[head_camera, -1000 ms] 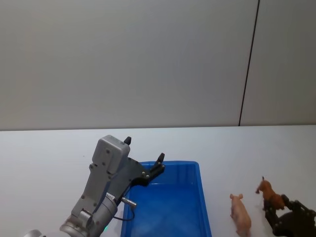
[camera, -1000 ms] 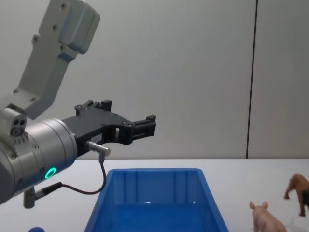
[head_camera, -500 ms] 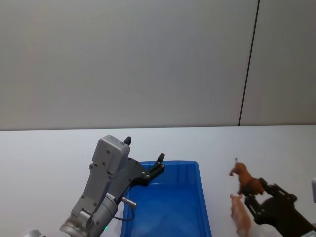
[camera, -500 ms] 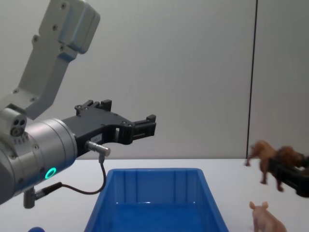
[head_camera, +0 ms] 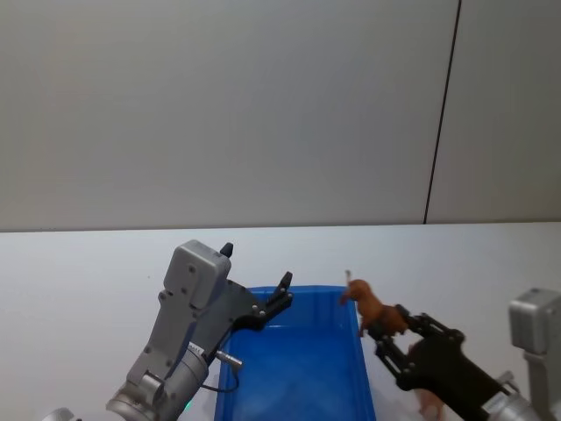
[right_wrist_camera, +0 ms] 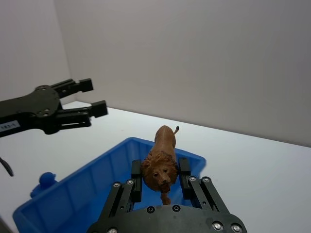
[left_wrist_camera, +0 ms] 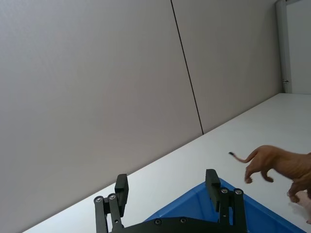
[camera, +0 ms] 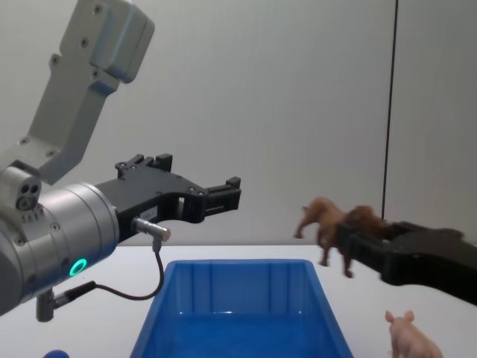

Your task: Pick up the two dolls from the table and place them into the box.

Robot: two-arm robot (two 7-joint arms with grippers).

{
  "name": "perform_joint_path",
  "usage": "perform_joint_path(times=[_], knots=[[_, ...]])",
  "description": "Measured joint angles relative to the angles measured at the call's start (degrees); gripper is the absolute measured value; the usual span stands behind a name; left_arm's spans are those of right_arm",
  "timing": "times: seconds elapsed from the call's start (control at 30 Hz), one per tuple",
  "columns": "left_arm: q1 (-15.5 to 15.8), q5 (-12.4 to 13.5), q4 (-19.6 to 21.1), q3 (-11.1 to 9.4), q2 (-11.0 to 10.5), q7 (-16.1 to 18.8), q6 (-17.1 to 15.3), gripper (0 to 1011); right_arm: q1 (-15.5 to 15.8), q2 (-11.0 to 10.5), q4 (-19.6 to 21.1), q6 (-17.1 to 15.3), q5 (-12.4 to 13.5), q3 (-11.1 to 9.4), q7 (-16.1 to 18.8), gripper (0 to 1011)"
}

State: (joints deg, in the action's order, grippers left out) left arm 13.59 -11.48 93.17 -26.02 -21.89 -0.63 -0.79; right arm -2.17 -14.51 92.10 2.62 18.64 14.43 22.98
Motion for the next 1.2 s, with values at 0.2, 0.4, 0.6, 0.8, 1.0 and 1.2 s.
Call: perform_joint_path(times=[0.2, 0.4, 0.6, 0.8, 1.0, 1.2], knots=[[0.0, 0.0, 0.0, 0.0, 0.0, 0.0, 0.0, 1001, -2.8, 2.0, -3.3, -0.4, 0.2, 1.0, 3.0, 426], [0.0, 0.0, 0.0, 0.0, 0.0, 0.0, 0.0, 1002, -4.8, 3.2, -6.0, -1.1, 0.2, 1.6, 4.5, 530], [0.0, 0.0, 0.0, 0.0, 0.0, 0.0, 0.0, 1002, -6.4, 4.2, -8.2, -2.1, -0.5, 2.0, 4.9, 713], [0.0, 0.0, 0.0, 0.0, 0.0, 0.0, 0.0, 1001, -7.1, 4.5, -9.1, -2.6, -1.0, 2.2, 4.4, 898], [0.0, 0.0, 0.0, 0.0, 0.0, 0.0, 0.0, 1001, -6.9, 4.4, -8.7, -2.9, -1.7, 2.2, 2.2, 1001], [0.0, 0.0, 0.0, 0.0, 0.0, 0.0, 0.0, 1001, -5.6, 3.6, -6.6, -3.1, -2.6, 1.9, -1.3, 1001]])
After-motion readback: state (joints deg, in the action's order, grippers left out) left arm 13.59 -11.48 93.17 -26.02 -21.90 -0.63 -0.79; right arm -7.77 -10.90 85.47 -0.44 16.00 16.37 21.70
